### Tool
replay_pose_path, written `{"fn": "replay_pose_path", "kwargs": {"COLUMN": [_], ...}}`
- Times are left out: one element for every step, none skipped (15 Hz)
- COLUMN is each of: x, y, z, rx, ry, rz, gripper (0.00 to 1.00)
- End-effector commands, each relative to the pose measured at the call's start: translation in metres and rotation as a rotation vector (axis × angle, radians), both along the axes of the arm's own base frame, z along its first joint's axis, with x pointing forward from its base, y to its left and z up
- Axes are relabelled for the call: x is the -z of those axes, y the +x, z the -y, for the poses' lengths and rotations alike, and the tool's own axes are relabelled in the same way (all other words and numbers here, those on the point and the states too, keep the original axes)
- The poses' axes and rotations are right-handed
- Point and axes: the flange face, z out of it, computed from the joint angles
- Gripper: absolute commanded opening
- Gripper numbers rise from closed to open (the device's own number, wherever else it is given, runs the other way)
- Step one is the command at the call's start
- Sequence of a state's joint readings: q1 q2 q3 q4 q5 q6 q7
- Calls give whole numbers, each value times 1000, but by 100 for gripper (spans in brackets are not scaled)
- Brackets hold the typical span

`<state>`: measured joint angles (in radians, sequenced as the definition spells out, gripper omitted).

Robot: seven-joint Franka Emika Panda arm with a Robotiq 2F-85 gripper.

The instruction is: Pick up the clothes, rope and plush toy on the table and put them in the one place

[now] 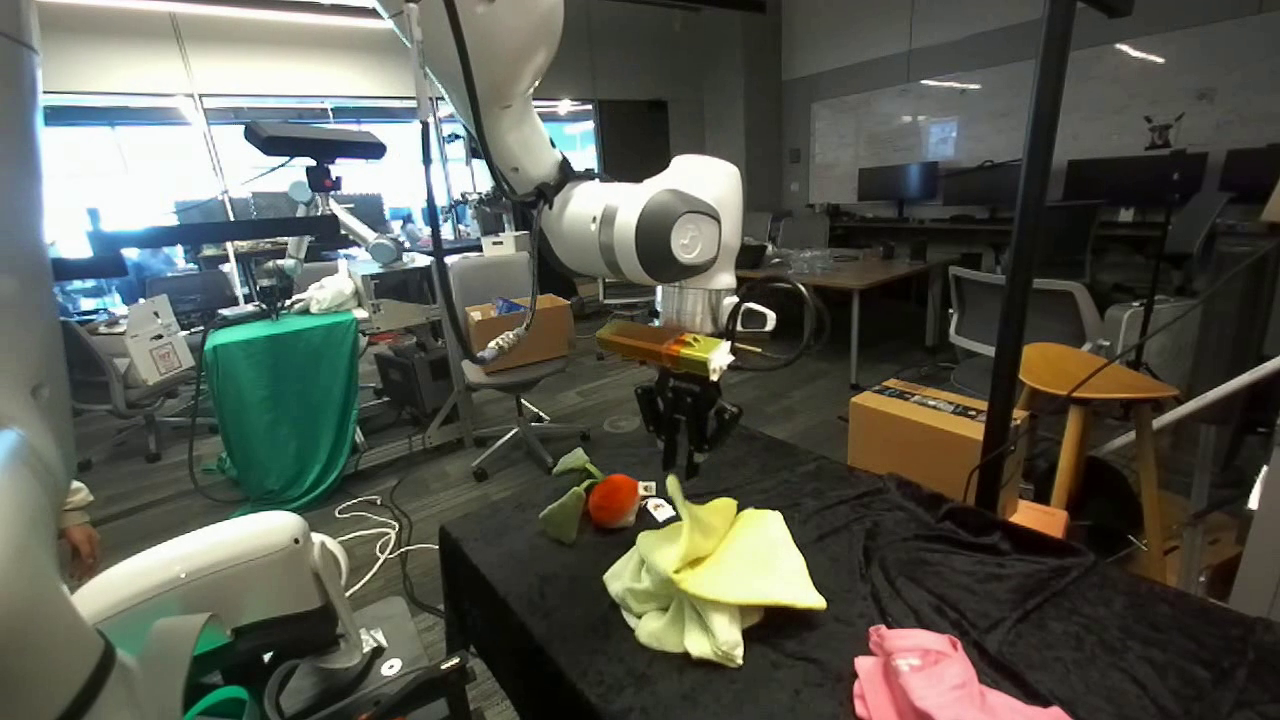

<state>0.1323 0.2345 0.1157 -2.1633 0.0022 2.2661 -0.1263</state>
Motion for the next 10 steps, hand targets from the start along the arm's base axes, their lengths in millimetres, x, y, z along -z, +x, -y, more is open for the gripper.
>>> {"fn": "replay_pose_path", "kwargs": {"x": [2,2,2,2,2,1,3,4,6,8], "y": [14,17,19,22,26,28,31,33,35,37], "z": [8,12,18,24,34,43,55,67,78,91], "rx": [9,28,43,75,118,156,200,251,291,345], "ry": [-12,-15,-15,-21,-33,-37,-44,-52,-59,-66], "rz": [7,12,16,31,47,54,59,67,72,73], "gripper": [64,73,80,88,95,99,100,100,100,100]}}
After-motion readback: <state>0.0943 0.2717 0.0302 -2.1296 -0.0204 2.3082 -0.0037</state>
